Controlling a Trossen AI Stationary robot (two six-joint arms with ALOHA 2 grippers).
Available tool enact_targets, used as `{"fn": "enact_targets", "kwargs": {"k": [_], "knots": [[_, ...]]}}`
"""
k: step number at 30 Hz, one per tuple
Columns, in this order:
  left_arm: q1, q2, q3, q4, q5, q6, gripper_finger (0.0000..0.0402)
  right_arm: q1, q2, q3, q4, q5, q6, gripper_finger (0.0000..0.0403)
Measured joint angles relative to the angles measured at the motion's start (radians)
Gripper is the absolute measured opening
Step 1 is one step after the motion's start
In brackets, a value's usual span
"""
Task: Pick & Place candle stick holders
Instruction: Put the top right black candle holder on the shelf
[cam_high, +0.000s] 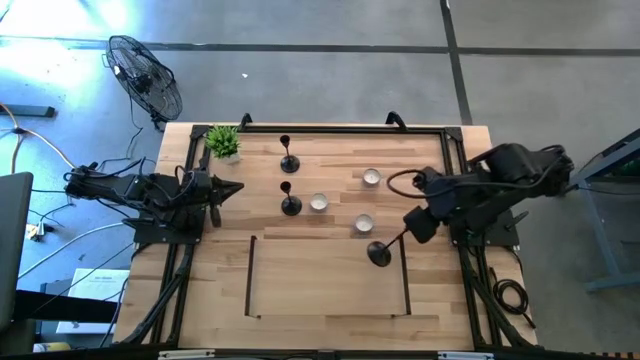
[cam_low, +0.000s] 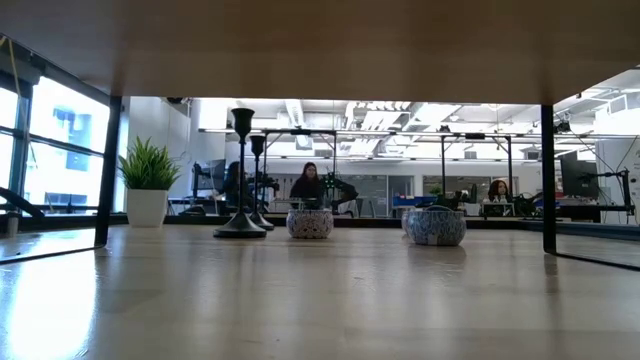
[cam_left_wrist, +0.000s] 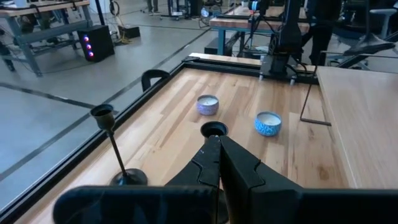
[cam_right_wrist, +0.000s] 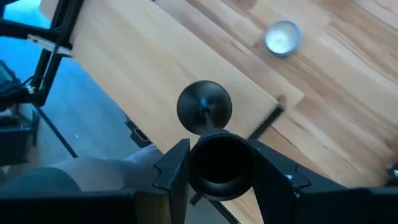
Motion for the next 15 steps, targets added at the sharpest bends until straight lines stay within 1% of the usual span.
{"fn": "enact_targets", "kwargs": {"k": [6, 15], "knots": [[0.000, 0.000, 0.000, -0.002, 0.009, 0.000, 0.0001, -0.037, 0.040, 0.000, -0.004, -0.045, -0.049, 0.0131], [0.000, 0.000, 0.000, -0.010, 0.063, -0.003, 0.0001, -0.049, 0.043, -0.010, -0.002, -0.039, -0.032, 0.0131]]}}
